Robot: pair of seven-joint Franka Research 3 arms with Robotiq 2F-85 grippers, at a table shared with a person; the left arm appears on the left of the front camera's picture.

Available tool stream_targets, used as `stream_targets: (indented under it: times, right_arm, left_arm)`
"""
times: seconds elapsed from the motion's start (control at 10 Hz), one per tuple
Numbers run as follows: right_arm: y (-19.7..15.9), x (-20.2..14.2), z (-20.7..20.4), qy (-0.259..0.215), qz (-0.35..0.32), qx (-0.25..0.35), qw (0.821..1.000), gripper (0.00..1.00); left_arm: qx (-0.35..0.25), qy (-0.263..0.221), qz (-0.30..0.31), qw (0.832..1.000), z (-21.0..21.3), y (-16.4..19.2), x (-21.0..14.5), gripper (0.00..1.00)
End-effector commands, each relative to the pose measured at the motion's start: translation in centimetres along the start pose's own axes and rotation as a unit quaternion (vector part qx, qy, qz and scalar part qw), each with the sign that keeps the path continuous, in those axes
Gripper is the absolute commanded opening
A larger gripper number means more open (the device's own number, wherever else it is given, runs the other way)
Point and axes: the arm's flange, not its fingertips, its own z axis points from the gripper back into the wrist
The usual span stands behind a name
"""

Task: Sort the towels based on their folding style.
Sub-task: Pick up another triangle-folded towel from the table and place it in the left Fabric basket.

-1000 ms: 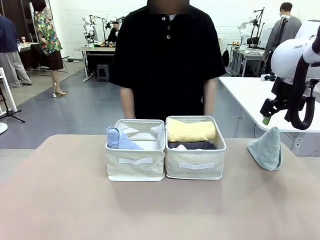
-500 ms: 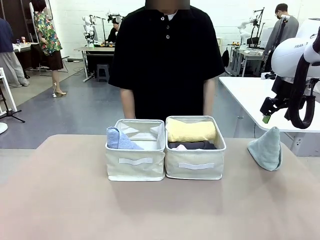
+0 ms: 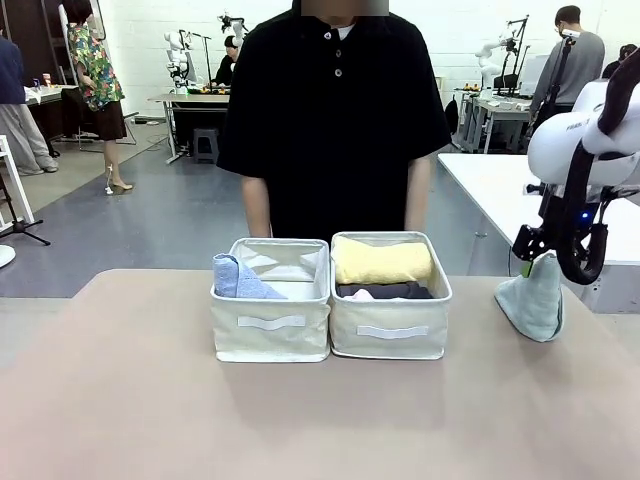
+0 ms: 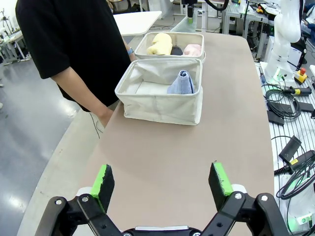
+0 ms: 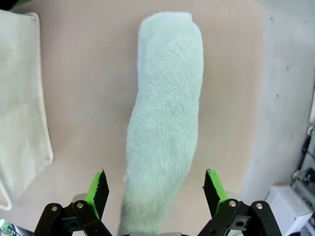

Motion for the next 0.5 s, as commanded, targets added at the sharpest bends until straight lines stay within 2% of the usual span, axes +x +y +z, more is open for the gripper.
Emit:
stream_targets:
  times: [0.0, 0.3, 0.4]
  right_arm:
    - [-0.13, 2.44, -0.44, 0.017, -0.026, -0.007, 0.999, 1.0]
    - [-0.55, 3.2, -1.04, 0.001, -0.019, -0.012, 1.0, 1.0]
    - [-0.47, 3.17, -1.04, 0.0, -0.018, -0.013, 1.0, 0.5]
  left_arm:
    - [0.001, 0.001, -0.002, 1.0, 0.16, -0.07, 0.1, 1.0]
    - [0.001, 0.001, -0.002, 1.0, 0.16, -0.07, 0.1, 1.0]
    - [0.001, 0.001, -0.002, 1.0, 0.16, -0.07, 0.1, 1.0]
